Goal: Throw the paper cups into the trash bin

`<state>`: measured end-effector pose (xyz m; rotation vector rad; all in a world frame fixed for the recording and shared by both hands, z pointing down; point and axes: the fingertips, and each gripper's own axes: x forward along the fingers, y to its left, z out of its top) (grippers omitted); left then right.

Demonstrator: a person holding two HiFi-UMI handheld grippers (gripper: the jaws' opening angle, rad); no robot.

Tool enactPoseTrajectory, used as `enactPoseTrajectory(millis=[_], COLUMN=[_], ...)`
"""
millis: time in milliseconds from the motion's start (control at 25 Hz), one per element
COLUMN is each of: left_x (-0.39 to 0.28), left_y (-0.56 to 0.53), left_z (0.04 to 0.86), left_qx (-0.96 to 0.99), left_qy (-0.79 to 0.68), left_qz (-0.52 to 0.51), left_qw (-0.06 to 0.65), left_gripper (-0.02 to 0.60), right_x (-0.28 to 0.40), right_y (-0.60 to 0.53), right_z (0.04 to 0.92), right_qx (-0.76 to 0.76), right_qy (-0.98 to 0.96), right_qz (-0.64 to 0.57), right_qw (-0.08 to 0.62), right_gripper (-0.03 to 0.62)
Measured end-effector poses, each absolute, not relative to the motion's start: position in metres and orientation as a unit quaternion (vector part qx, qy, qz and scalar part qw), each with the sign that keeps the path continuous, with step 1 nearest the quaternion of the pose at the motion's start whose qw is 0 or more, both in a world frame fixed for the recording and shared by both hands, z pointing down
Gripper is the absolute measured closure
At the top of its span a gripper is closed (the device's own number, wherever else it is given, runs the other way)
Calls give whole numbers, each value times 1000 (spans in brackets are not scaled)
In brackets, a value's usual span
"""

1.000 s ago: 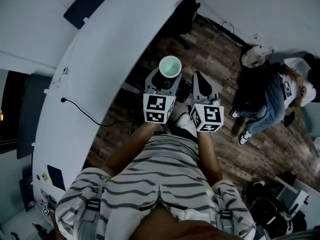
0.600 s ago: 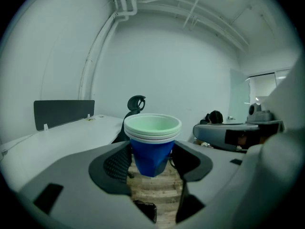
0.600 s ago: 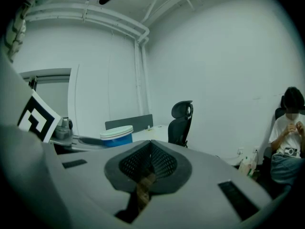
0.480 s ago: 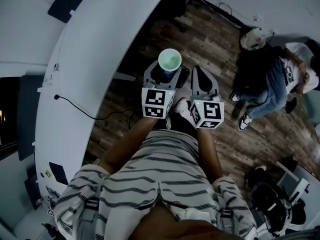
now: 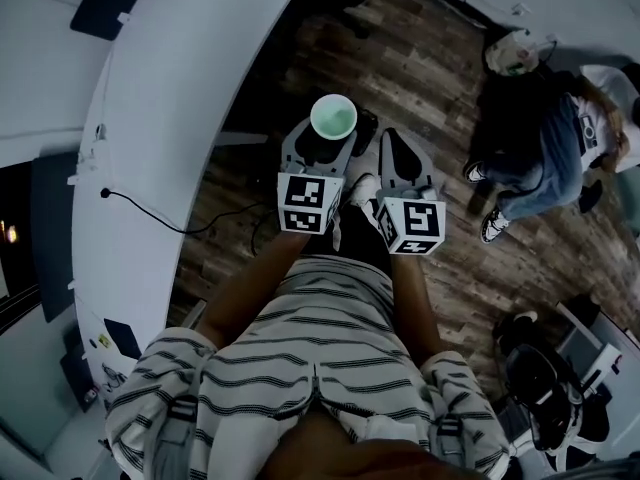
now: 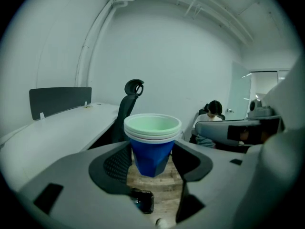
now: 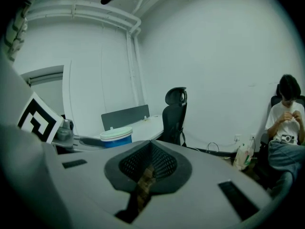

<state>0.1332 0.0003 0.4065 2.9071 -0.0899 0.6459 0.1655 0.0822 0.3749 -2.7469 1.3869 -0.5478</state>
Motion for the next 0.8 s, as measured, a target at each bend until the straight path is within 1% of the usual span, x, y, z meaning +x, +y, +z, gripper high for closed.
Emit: enactPoseTrajectory(millis=[800], left_x=[150], left_y=[10], left_z=[501], left_qx=[953], left_qy=[-16], left_qz=[287], left_qw=[99], left_gripper=[296], right_x=[188], right_y=[94], right_z=[462], right_qx=[-870], right_qy=[427], right_qz=[-246], right_qw=[2], right_gripper=[583])
